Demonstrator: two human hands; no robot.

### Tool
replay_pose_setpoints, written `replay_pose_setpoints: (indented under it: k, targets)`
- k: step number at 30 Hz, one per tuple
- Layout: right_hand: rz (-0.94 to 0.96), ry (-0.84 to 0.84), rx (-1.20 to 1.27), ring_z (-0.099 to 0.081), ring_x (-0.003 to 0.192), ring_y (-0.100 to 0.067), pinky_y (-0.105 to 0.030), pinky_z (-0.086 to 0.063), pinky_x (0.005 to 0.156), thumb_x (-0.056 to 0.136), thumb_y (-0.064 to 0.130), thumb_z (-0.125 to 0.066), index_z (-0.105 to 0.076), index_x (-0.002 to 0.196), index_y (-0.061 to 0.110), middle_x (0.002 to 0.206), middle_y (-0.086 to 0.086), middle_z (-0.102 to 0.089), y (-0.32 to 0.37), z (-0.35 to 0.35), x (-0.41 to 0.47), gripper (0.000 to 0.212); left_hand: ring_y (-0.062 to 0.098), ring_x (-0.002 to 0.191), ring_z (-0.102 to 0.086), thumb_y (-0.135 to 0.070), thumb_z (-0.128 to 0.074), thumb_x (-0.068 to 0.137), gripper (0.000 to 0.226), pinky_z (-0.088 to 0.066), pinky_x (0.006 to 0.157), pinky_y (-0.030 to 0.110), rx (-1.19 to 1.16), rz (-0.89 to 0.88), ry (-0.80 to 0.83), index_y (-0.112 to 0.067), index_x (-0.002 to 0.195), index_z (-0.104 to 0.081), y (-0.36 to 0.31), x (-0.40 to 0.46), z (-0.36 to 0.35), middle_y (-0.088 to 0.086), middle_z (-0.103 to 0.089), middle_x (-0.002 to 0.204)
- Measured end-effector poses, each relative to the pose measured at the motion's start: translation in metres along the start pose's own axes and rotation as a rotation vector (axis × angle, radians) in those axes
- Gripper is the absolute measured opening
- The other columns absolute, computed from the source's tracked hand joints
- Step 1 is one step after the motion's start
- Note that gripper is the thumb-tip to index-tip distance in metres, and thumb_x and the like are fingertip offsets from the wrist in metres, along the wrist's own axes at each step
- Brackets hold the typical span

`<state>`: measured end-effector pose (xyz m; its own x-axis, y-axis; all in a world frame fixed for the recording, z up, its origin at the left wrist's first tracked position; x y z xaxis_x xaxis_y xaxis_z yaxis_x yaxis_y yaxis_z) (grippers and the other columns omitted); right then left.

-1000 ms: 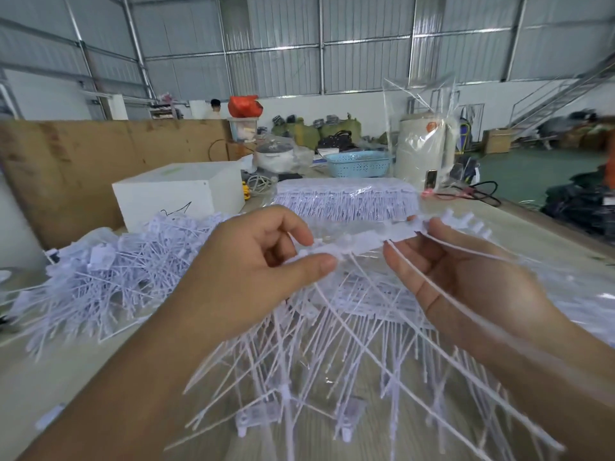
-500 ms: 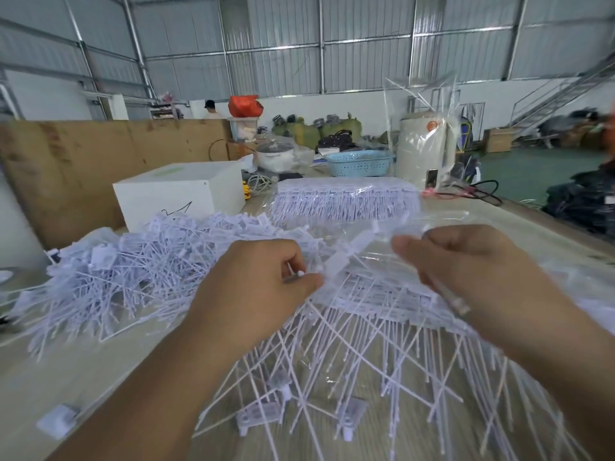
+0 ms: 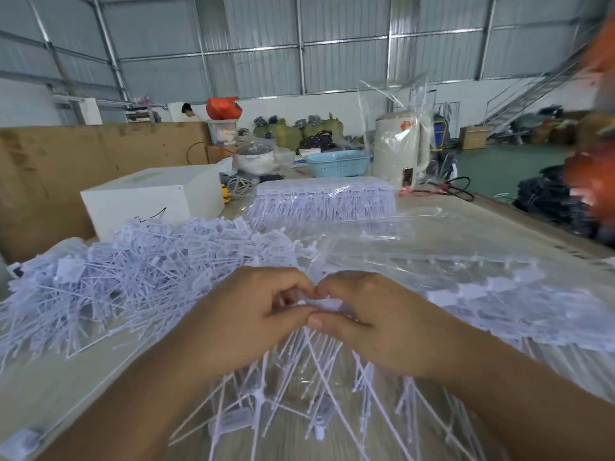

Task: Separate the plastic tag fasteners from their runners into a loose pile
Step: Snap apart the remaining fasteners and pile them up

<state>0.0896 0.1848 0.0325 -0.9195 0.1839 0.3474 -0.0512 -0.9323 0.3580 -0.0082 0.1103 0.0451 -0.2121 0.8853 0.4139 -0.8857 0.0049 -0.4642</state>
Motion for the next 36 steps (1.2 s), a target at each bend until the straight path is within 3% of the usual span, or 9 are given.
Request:
replay_pose_setpoints:
  k: [3, 7, 11, 15, 20, 23, 26, 32, 36]
  targets:
    - [-0.001, -0.005, -0.034, -0.047, 0.072, -0.007, -0.031, -0.040, 0.067, 0.096, 0.046, -0.054, -0.056, 0.095, 0.022, 0.081, 0.008, -0.050, -0.003, 0.001, 0.002, 0.025, 0.002, 0.056, -0.059, -0.054, -0.071, 0.074, 0.021, -0.040, 0.054, 0.012, -0.042, 0.081, 0.041, -0.040, 0.089, -0.070, 0.015, -0.001, 0.001, -0.016, -0.066, 0.071]
    - [-0.064, -0.053, -0.076, -0.043, 0.066, -0.005, -0.029, -0.034, 0.060, 0.096, 0.045, -0.053, -0.045, 0.086, 0.029, 0.074, 0.011, -0.044, -0.018, 0.017, -0.004, 0.020, 0.016, 0.063, -0.066, -0.052, -0.072, 0.068, 0.026, -0.046, 0.062, 0.030, -0.222, 0.188, 0.062, -0.041, 0.091, -0.072, 0.030, -0.004, 0.011, -0.003, -0.070, 0.075]
    - [-0.101, -0.014, -0.132, -0.054, 0.076, -0.016, -0.032, -0.040, 0.066, 0.097, 0.042, -0.052, -0.052, 0.088, 0.020, 0.082, 0.003, -0.055, -0.029, 0.024, -0.013, 0.024, 0.013, 0.057, -0.057, -0.048, -0.080, 0.072, 0.023, -0.043, 0.060, 0.030, -0.379, 0.206, 0.026, -0.029, 0.084, -0.072, 0.024, -0.004, 0.010, -0.003, -0.070, 0.072]
    - [-0.043, 0.044, -0.048, -0.056, 0.085, -0.014, -0.027, -0.043, 0.072, 0.088, 0.027, -0.059, -0.059, 0.115, 0.024, 0.095, 0.006, -0.061, -0.016, 0.019, -0.017, 0.027, 0.014, 0.055, -0.054, -0.043, -0.072, 0.070, 0.019, -0.043, 0.061, 0.031, -0.436, 0.185, 0.052, -0.026, 0.077, -0.068, 0.011, -0.003, -0.006, -0.004, -0.061, 0.060]
    - [-0.010, 0.101, 0.044, -0.053, 0.078, -0.015, -0.032, -0.045, 0.071, 0.091, 0.025, -0.057, -0.057, 0.096, 0.013, 0.085, 0.002, -0.058, -0.005, 0.007, -0.016, 0.013, 0.013, 0.054, -0.055, -0.051, -0.073, 0.068, 0.030, -0.046, 0.056, 0.018, -0.506, 0.133, 0.107, -0.022, 0.072, -0.068, 0.004, -0.003, -0.019, -0.001, -0.060, 0.061]
    - [-0.011, 0.110, 0.122, -0.047, 0.073, -0.012, -0.025, -0.039, 0.065, 0.096, 0.029, -0.058, -0.055, 0.088, 0.013, 0.080, 0.001, -0.053, -0.004, 0.002, -0.015, 0.018, 0.015, 0.053, -0.053, -0.062, -0.082, 0.059, 0.049, -0.046, 0.056, 0.020, -0.636, 0.149, 0.259, -0.016, 0.067, -0.067, 0.005, -0.007, -0.030, 0.005, -0.058, 0.060]
    - [-0.005, 0.096, 0.122, -0.048, 0.077, -0.014, -0.029, -0.038, 0.067, 0.097, 0.028, -0.059, -0.060, 0.095, 0.009, 0.085, -0.001, -0.055, -0.006, 0.003, -0.014, 0.019, 0.017, 0.048, -0.047, -0.053, -0.090, 0.052, 0.050, -0.044, 0.053, 0.025, -0.708, 0.176, 0.318, -0.017, 0.054, -0.056, 0.005, -0.010, -0.034, 0.006, -0.046, 0.050]
    - [-0.025, -0.055, -0.009, -0.049, 0.076, -0.018, -0.033, -0.037, 0.064, 0.099, 0.039, -0.051, -0.050, 0.094, 0.019, 0.083, 0.002, -0.054, -0.004, 0.009, -0.008, 0.021, 0.017, 0.043, -0.033, -0.039, -0.085, 0.047, 0.057, -0.033, 0.045, 0.020, -0.687, 0.246, -0.102, -0.023, 0.047, -0.030, 0.004, -0.004, -0.019, 0.002, -0.028, 0.044]
    - [-0.213, -0.306, 0.259, -0.041, 0.053, -0.013, -0.029, -0.034, 0.056, 0.100, 0.039, -0.049, -0.041, 0.083, 0.022, 0.065, 0.006, -0.043, -0.033, 0.033, -0.007, 0.025, 0.016, 0.048, -0.029, -0.031, -0.081, 0.063, 0.056, -0.031, 0.063, 0.032, -0.665, 0.281, -0.345, -0.022, 0.050, -0.027, 0.010, -0.008, -0.008, -0.005, -0.024, 0.049]
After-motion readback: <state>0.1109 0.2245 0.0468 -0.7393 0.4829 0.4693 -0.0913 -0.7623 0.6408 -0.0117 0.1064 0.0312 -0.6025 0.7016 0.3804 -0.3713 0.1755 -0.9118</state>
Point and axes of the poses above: each hand's wrist, its own x-axis towards the middle knuckle, its own z-axis out of the back of the hand, y = z × x, the point moved 8 cm from there along x, towards the middle knuckle
